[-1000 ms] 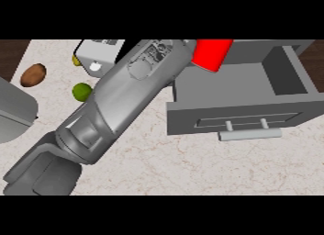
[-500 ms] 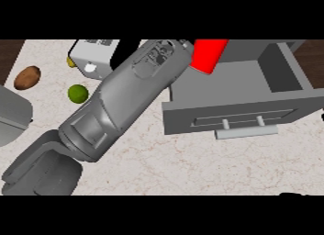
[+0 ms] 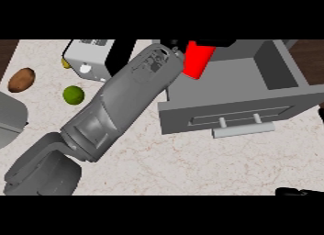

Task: Pick up the can, place it into the drawer and close the drawer

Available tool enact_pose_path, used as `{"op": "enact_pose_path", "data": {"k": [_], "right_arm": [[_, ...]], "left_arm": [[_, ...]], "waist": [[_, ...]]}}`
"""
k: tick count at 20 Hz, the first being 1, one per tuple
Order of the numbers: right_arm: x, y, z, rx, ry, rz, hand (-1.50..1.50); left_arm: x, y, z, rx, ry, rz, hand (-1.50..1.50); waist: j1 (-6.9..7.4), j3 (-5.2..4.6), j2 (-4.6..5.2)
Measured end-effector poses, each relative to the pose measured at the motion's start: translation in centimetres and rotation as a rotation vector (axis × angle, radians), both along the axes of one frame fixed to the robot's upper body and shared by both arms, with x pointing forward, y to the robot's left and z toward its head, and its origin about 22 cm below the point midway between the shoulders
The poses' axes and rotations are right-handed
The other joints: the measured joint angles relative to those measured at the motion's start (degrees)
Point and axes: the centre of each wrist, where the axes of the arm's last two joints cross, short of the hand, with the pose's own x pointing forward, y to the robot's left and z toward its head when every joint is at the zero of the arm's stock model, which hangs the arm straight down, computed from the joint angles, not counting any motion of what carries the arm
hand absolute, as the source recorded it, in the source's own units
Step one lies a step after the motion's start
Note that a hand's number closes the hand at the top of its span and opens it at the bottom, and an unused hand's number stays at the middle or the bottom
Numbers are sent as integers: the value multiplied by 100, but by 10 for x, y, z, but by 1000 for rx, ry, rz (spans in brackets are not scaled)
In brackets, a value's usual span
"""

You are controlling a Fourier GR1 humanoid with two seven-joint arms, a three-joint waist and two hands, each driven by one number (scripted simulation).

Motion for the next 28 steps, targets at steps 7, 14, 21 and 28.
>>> {"op": "enact_pose_path", "data": {"k": [7,14,21,28], "right_arm": [[6,0,2,-3,-2,15,-150],[8,0,11,-10,-9,22,-150],[1,-3,24,-111,-66,0,-150],[2,2,39,-316,-139,-10,-150]], "left_arm": [[-1,2,-13,19,-5,51,-150],[-3,2,-20,8,-6,103,-150],[-4,4,-26,-42,-2,121,-150],[-5,0,-18,-100,7,113,-150]], "waist": [[-70,0,11],[-108,-2,8],[-71,-6,8],[6,-9,1]]}}
